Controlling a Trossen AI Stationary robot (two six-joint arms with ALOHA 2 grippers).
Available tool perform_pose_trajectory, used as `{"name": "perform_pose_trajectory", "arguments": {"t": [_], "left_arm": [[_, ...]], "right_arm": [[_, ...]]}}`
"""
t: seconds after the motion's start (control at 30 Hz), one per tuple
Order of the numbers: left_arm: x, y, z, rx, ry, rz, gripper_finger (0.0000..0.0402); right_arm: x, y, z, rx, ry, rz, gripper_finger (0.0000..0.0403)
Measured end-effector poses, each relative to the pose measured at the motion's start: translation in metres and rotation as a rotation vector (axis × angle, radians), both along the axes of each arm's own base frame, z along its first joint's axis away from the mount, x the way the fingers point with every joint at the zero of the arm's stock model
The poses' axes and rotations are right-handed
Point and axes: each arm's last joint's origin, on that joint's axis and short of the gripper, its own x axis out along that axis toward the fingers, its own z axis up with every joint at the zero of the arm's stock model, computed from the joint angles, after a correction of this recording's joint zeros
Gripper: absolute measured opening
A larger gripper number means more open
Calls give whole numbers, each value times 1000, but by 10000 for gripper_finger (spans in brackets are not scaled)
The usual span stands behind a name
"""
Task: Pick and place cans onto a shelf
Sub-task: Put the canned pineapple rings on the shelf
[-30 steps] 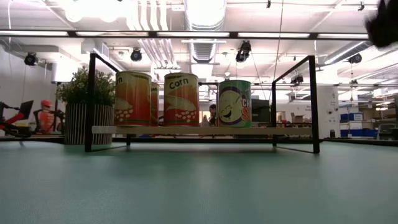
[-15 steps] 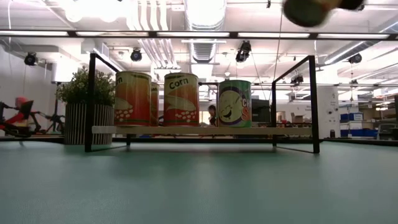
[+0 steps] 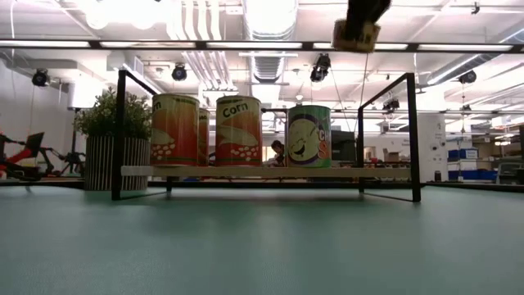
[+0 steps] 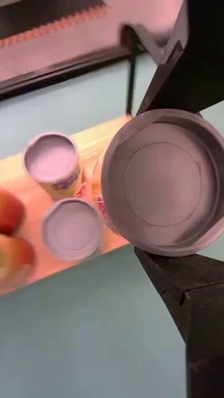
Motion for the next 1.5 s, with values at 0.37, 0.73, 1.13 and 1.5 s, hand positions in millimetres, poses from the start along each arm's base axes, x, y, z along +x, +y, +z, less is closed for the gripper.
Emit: {"name": "perform_pose_trajectory", "arguments": {"t": [0.37, 0.73, 1.13, 1.5], "left_arm": [[0, 0, -1, 4, 12, 0, 39], [0, 0, -1, 4, 12, 0, 39], [0, 0, -1, 4, 12, 0, 39], [0, 0, -1, 4, 12, 0, 39]], "right_arm": [[6, -26, -36, -17, 240, 313, 293], [12, -35, -85, 72, 234, 396, 293], [7, -43, -130, 63, 260, 423, 293], [7, -51, -142, 56, 241, 416, 296]]}}
